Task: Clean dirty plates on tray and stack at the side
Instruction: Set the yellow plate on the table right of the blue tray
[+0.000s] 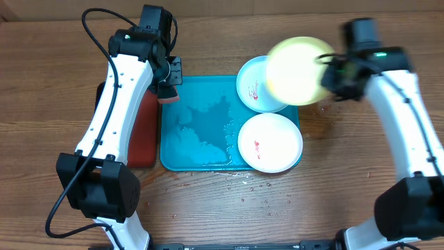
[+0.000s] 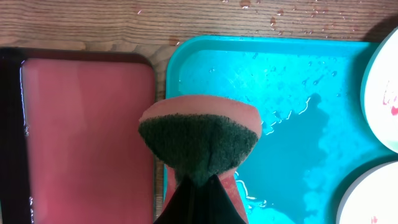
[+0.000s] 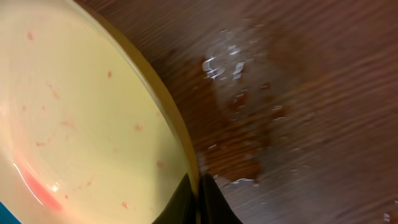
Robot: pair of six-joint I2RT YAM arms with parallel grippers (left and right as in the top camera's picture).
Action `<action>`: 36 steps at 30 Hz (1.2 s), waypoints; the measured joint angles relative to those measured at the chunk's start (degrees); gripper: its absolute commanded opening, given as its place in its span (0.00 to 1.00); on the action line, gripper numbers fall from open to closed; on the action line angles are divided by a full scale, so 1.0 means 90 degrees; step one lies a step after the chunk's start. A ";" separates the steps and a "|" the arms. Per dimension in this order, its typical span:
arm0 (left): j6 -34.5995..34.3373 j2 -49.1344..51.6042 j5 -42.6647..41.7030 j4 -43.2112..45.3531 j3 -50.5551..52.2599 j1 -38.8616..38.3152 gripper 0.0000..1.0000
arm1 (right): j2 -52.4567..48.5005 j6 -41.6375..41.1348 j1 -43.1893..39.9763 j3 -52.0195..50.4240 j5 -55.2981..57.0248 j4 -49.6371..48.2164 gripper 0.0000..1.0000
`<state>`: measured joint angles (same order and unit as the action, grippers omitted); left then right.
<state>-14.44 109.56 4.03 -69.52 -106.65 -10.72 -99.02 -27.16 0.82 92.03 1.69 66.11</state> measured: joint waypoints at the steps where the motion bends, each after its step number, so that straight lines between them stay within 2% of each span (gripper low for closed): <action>1: -0.0002 0.0000 0.0000 0.0000 0.0000 0.0000 0.04 | 0.0000 0.0022 -0.0318 -0.0002 -0.0046 0.0027 0.04; 5: -0.0002 0.0000 0.0000 0.0000 0.0000 0.0000 0.04 | 0.0007 0.0053 -0.1331 -0.0250 -0.0148 -0.0046 0.04; 10: -0.0002 0.0000 -0.0002 0.0019 0.0000 0.0000 0.04 | 0.0007 0.0068 -0.2147 -0.1389 -0.0274 -0.0549 0.04; 16: -0.0002 0.0000 -0.0002 0.0039 0.0000 0.0000 0.04 | 0.0007 0.0092 -0.2409 -0.2832 -0.0627 -0.1688 0.04; 20: -0.0002 0.0000 -0.0002 0.0056 0.0000 0.0000 0.04 | 0.0007 0.0095 -0.2409 -0.3300 -0.0787 -0.2101 0.04; 21: -0.0002 0.0000 -0.0002 0.0058 0.0000 0.0000 0.04 | 0.0007 0.0095 -0.2409 -0.3349 -0.0811 -0.2149 0.08; 23: 0.0000 0.0000 -0.0002 0.0056 0.0000 0.0000 0.04 | 0.0007 0.0097 -0.2409 -0.3400 -0.0852 -0.2227 0.24; 25: -0.0002 0.0000 -0.0002 0.0056 0.0000 0.0000 0.04 | 0.0007 0.0119 -0.2409 -0.3400 -0.0872 -0.2227 0.32; 31: -0.0002 0.0000 -0.0002 0.0073 0.0000 0.0000 0.04 | 0.0007 0.0335 -0.2409 -0.3184 -0.1120 -0.1290 0.37; 36: 0.0000 0.0000 -0.0002 0.0083 0.0000 0.0000 0.04 | 0.0010 0.0903 -0.2365 -0.2239 -0.1770 -0.0245 0.42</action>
<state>-14.44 109.56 4.01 -68.77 -106.65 -10.72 -98.94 -19.03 -20.47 71.88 -14.24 63.90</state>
